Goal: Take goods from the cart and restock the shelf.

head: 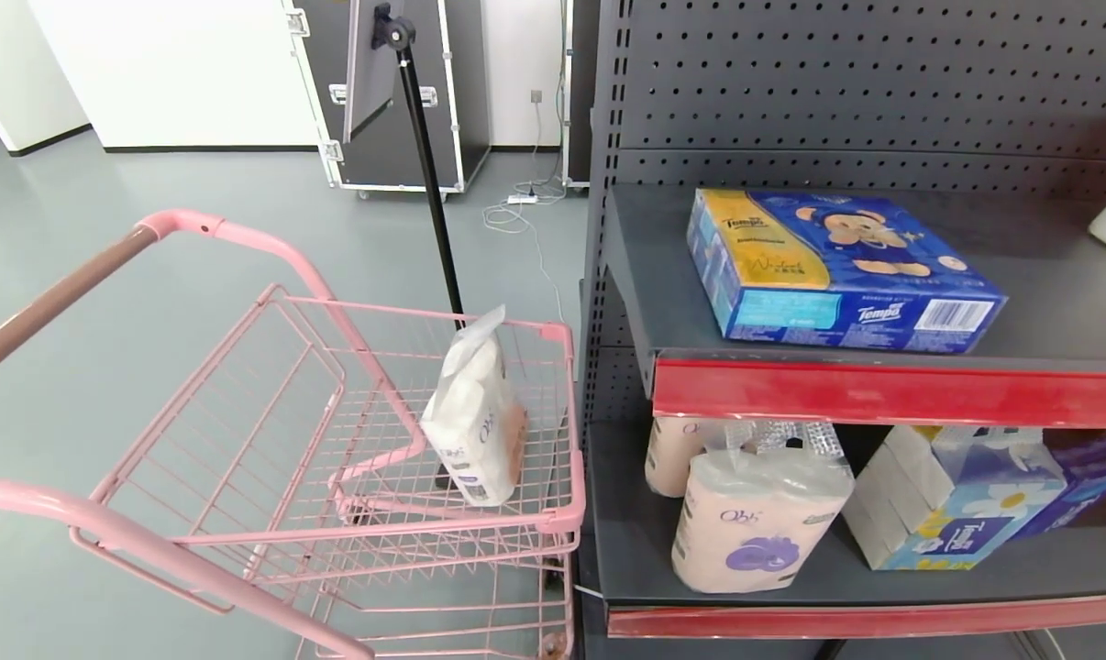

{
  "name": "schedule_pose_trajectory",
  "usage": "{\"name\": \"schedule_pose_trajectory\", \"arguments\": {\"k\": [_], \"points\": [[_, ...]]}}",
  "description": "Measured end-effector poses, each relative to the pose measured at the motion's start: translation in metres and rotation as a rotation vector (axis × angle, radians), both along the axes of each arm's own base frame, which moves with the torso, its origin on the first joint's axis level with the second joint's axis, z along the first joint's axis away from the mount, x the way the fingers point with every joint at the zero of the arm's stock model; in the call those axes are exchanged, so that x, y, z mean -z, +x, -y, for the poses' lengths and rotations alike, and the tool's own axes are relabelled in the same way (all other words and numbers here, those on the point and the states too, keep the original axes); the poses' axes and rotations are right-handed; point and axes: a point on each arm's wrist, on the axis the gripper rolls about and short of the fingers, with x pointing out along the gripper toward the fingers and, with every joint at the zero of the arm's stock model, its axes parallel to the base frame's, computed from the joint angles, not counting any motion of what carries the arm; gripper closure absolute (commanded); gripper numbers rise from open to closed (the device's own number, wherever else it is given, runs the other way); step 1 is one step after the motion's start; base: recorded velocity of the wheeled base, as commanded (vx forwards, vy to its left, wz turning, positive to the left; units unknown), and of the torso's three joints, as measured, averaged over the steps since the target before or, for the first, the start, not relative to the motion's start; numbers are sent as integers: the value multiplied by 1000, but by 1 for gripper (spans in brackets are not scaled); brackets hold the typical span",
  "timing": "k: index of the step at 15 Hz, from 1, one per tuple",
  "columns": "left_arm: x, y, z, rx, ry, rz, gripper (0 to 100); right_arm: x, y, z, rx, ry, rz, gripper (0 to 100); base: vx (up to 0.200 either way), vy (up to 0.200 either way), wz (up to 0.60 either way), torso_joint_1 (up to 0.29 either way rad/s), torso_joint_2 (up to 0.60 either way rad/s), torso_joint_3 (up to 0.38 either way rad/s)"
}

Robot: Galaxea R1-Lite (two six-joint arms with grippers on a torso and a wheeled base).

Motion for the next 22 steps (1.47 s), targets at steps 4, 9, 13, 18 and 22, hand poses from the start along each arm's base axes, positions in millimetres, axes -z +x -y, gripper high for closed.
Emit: {"name": "schedule_pose_trajectory", "arguments": {"k": [4, 9, 13, 18, 22], "points": [[-4, -1, 2, 78, 12, 13, 0, 0, 0, 0, 0, -2, 0, 0, 0, 0, 0, -63, 275, 207], [-109, 14, 4, 216, -100, 40, 0, 0, 0, 0, 0, -1, 1, 0, 0, 0, 0, -2, 11, 8], [-140, 99, 15, 361, -83, -203, 0, 0, 0, 0, 0, 1, 0, 0, 0, 0, 0, 0, 0, 0], [-113, 186, 54, 488, -42, -380, 0, 0, 0, 0, 0, 1, 0, 0, 0, 0, 0, 0, 0, 0], [-84, 233, 86, 482, -12, -380, 0, 0, 0, 0, 0, 1, 0, 0, 0, 0, 0, 0, 0, 0]]}}
